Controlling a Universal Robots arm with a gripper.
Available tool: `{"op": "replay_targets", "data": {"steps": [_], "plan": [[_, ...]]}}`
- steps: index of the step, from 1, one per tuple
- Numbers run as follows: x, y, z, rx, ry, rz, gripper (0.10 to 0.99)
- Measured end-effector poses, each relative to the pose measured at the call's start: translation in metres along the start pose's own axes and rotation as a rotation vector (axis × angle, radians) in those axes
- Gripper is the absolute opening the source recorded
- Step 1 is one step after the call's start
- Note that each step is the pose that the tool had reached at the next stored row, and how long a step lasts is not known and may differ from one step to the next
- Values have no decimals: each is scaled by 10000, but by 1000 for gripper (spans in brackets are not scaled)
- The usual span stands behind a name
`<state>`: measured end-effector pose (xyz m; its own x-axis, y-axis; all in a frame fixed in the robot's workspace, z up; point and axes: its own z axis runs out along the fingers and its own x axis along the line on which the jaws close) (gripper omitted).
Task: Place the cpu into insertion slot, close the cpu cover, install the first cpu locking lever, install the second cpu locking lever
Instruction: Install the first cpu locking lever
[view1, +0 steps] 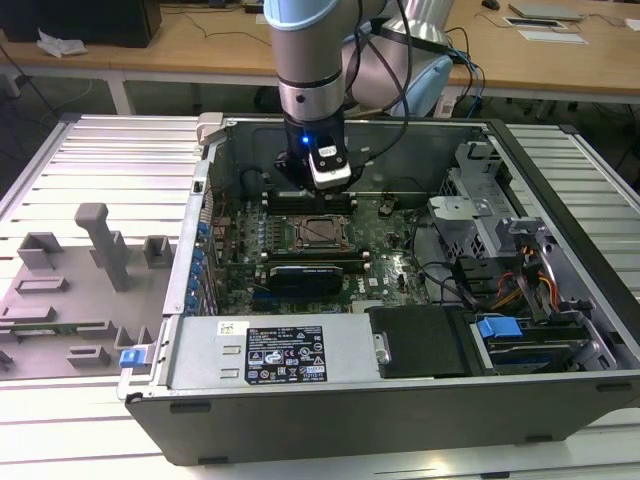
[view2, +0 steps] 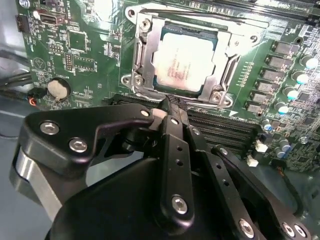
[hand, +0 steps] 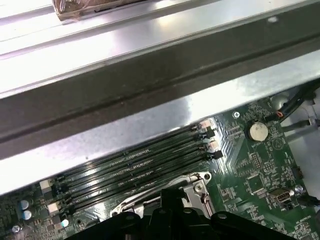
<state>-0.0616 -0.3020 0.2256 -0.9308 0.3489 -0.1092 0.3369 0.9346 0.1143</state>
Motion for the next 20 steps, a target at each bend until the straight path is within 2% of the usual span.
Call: {"op": "replay_targets", "data": {"steps": [3, 4, 6, 7, 8, 9, 10, 13, 15, 17, 18, 19, 20], "plan": [[-29, -82, -6, 64, -17, -7, 106], [-47, -129, -9, 90, -18, -10, 106], [-64, -175, -10, 180, -9, -26, 106], [-65, -179, -8, 300, 21, -66, 106], [-65, -180, -7, 463, 73, -198, 106], [-65, -180, -4, 570, 126, -389, 106], [-65, -181, -3, 599, 155, -540, 106], [-64, -181, 4, 595, 220, -943, 106], [-71, -180, 16, 652, 327, -1158, 106], [-171, -144, 49, 823, 743, -1312, 106], [-205, -132, 54, 862, 867, -1351, 106], [-215, -129, 55, 875, 921, -1394, 106], [-215, -129, 55, 877, 922, -1397, 106]]}}
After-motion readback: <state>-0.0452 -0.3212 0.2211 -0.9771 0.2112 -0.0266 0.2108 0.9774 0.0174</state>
